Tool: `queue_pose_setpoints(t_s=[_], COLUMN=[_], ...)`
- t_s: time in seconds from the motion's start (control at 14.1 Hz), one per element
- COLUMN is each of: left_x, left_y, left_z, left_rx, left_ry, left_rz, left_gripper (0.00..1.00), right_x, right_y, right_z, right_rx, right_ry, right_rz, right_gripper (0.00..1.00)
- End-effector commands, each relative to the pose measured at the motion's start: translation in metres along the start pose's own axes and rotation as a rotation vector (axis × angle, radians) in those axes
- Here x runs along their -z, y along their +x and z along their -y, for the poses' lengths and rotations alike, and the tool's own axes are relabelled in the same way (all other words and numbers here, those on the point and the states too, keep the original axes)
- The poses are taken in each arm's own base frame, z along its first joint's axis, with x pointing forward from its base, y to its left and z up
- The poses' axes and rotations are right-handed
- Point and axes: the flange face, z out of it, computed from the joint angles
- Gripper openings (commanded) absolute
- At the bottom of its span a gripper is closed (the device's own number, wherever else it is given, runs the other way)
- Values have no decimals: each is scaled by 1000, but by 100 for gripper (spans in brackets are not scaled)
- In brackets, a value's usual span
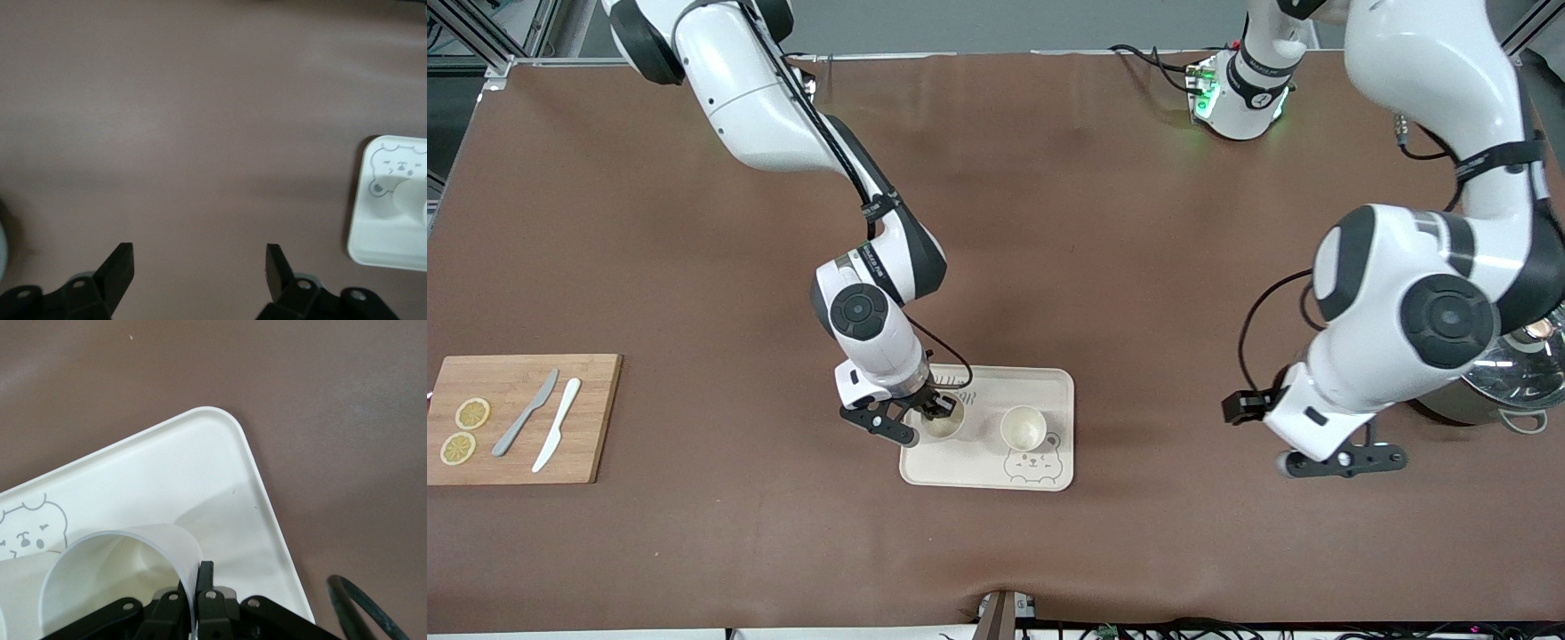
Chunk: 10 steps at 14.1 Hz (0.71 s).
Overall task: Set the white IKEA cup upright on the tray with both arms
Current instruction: 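Carry the cup to the tray with the right gripper while the left gripper withdraws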
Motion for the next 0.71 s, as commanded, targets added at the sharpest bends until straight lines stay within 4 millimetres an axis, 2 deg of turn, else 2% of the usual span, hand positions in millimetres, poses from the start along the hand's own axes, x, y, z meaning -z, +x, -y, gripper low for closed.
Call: queue_pose_setpoints(t_s=[0.0,0.14,0.28,0.49,0.64], left_x=[31,36,46,56,60], left_y=[-8,-9,-11,-22,-32], left_z=[35,49,75,102,115], left_rx=[-24,-47,-61,-69,-81], left_ry=[-23,-20,-21,-26,-30], left_rz=[6,18,25,35,37], left_gripper=[100,100,100,100,100], right_x=[-7,-11,-15,-31,-31], right_y=[-3,-2,-4,-12,-12], right_z=[8,6,7,7,7], right_rx=[-11,-15,-13,-12,-15], right_ry=[-5,-12,3,-27,-33], right_rz=[-25,-24,-38,-61,-73], right_gripper=[0,0,0,0,0])
